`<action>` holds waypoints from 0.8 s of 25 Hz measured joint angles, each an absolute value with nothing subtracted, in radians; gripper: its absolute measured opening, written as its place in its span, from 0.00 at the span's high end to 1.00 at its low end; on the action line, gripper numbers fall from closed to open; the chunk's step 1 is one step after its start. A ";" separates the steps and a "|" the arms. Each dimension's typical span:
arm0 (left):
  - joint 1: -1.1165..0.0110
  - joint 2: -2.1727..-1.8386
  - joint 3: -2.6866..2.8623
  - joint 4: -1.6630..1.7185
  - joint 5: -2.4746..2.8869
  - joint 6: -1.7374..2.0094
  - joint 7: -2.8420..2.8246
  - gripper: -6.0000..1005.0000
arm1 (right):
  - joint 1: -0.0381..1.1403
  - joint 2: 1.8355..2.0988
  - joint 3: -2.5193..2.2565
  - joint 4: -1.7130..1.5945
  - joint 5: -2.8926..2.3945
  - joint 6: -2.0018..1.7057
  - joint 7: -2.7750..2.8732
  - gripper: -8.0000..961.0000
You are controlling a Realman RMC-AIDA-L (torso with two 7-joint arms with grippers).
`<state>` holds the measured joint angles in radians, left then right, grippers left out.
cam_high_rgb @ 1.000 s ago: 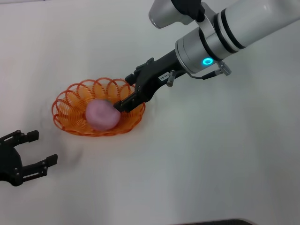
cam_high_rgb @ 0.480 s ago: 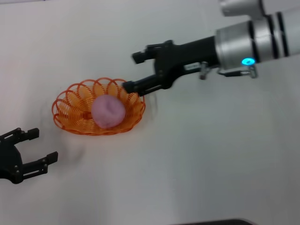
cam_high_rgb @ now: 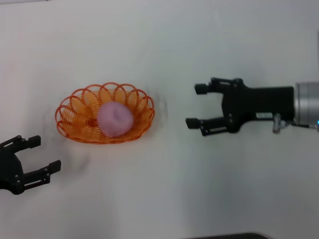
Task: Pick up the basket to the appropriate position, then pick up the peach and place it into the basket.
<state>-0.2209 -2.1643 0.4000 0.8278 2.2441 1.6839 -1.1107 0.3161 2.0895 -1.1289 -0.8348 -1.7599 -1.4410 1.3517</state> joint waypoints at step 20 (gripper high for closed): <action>-0.221 -2.164 0.399 0.825 2.245 1.681 -1.111 0.18 | 0.252 2.090 -0.957 -0.514 -1.762 -1.466 0.908 0.00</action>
<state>-0.2215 -2.1644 0.3990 0.8252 2.2451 1.6812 -1.1106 0.2522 2.0897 -0.9571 -0.5137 -1.7621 -1.4660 0.9080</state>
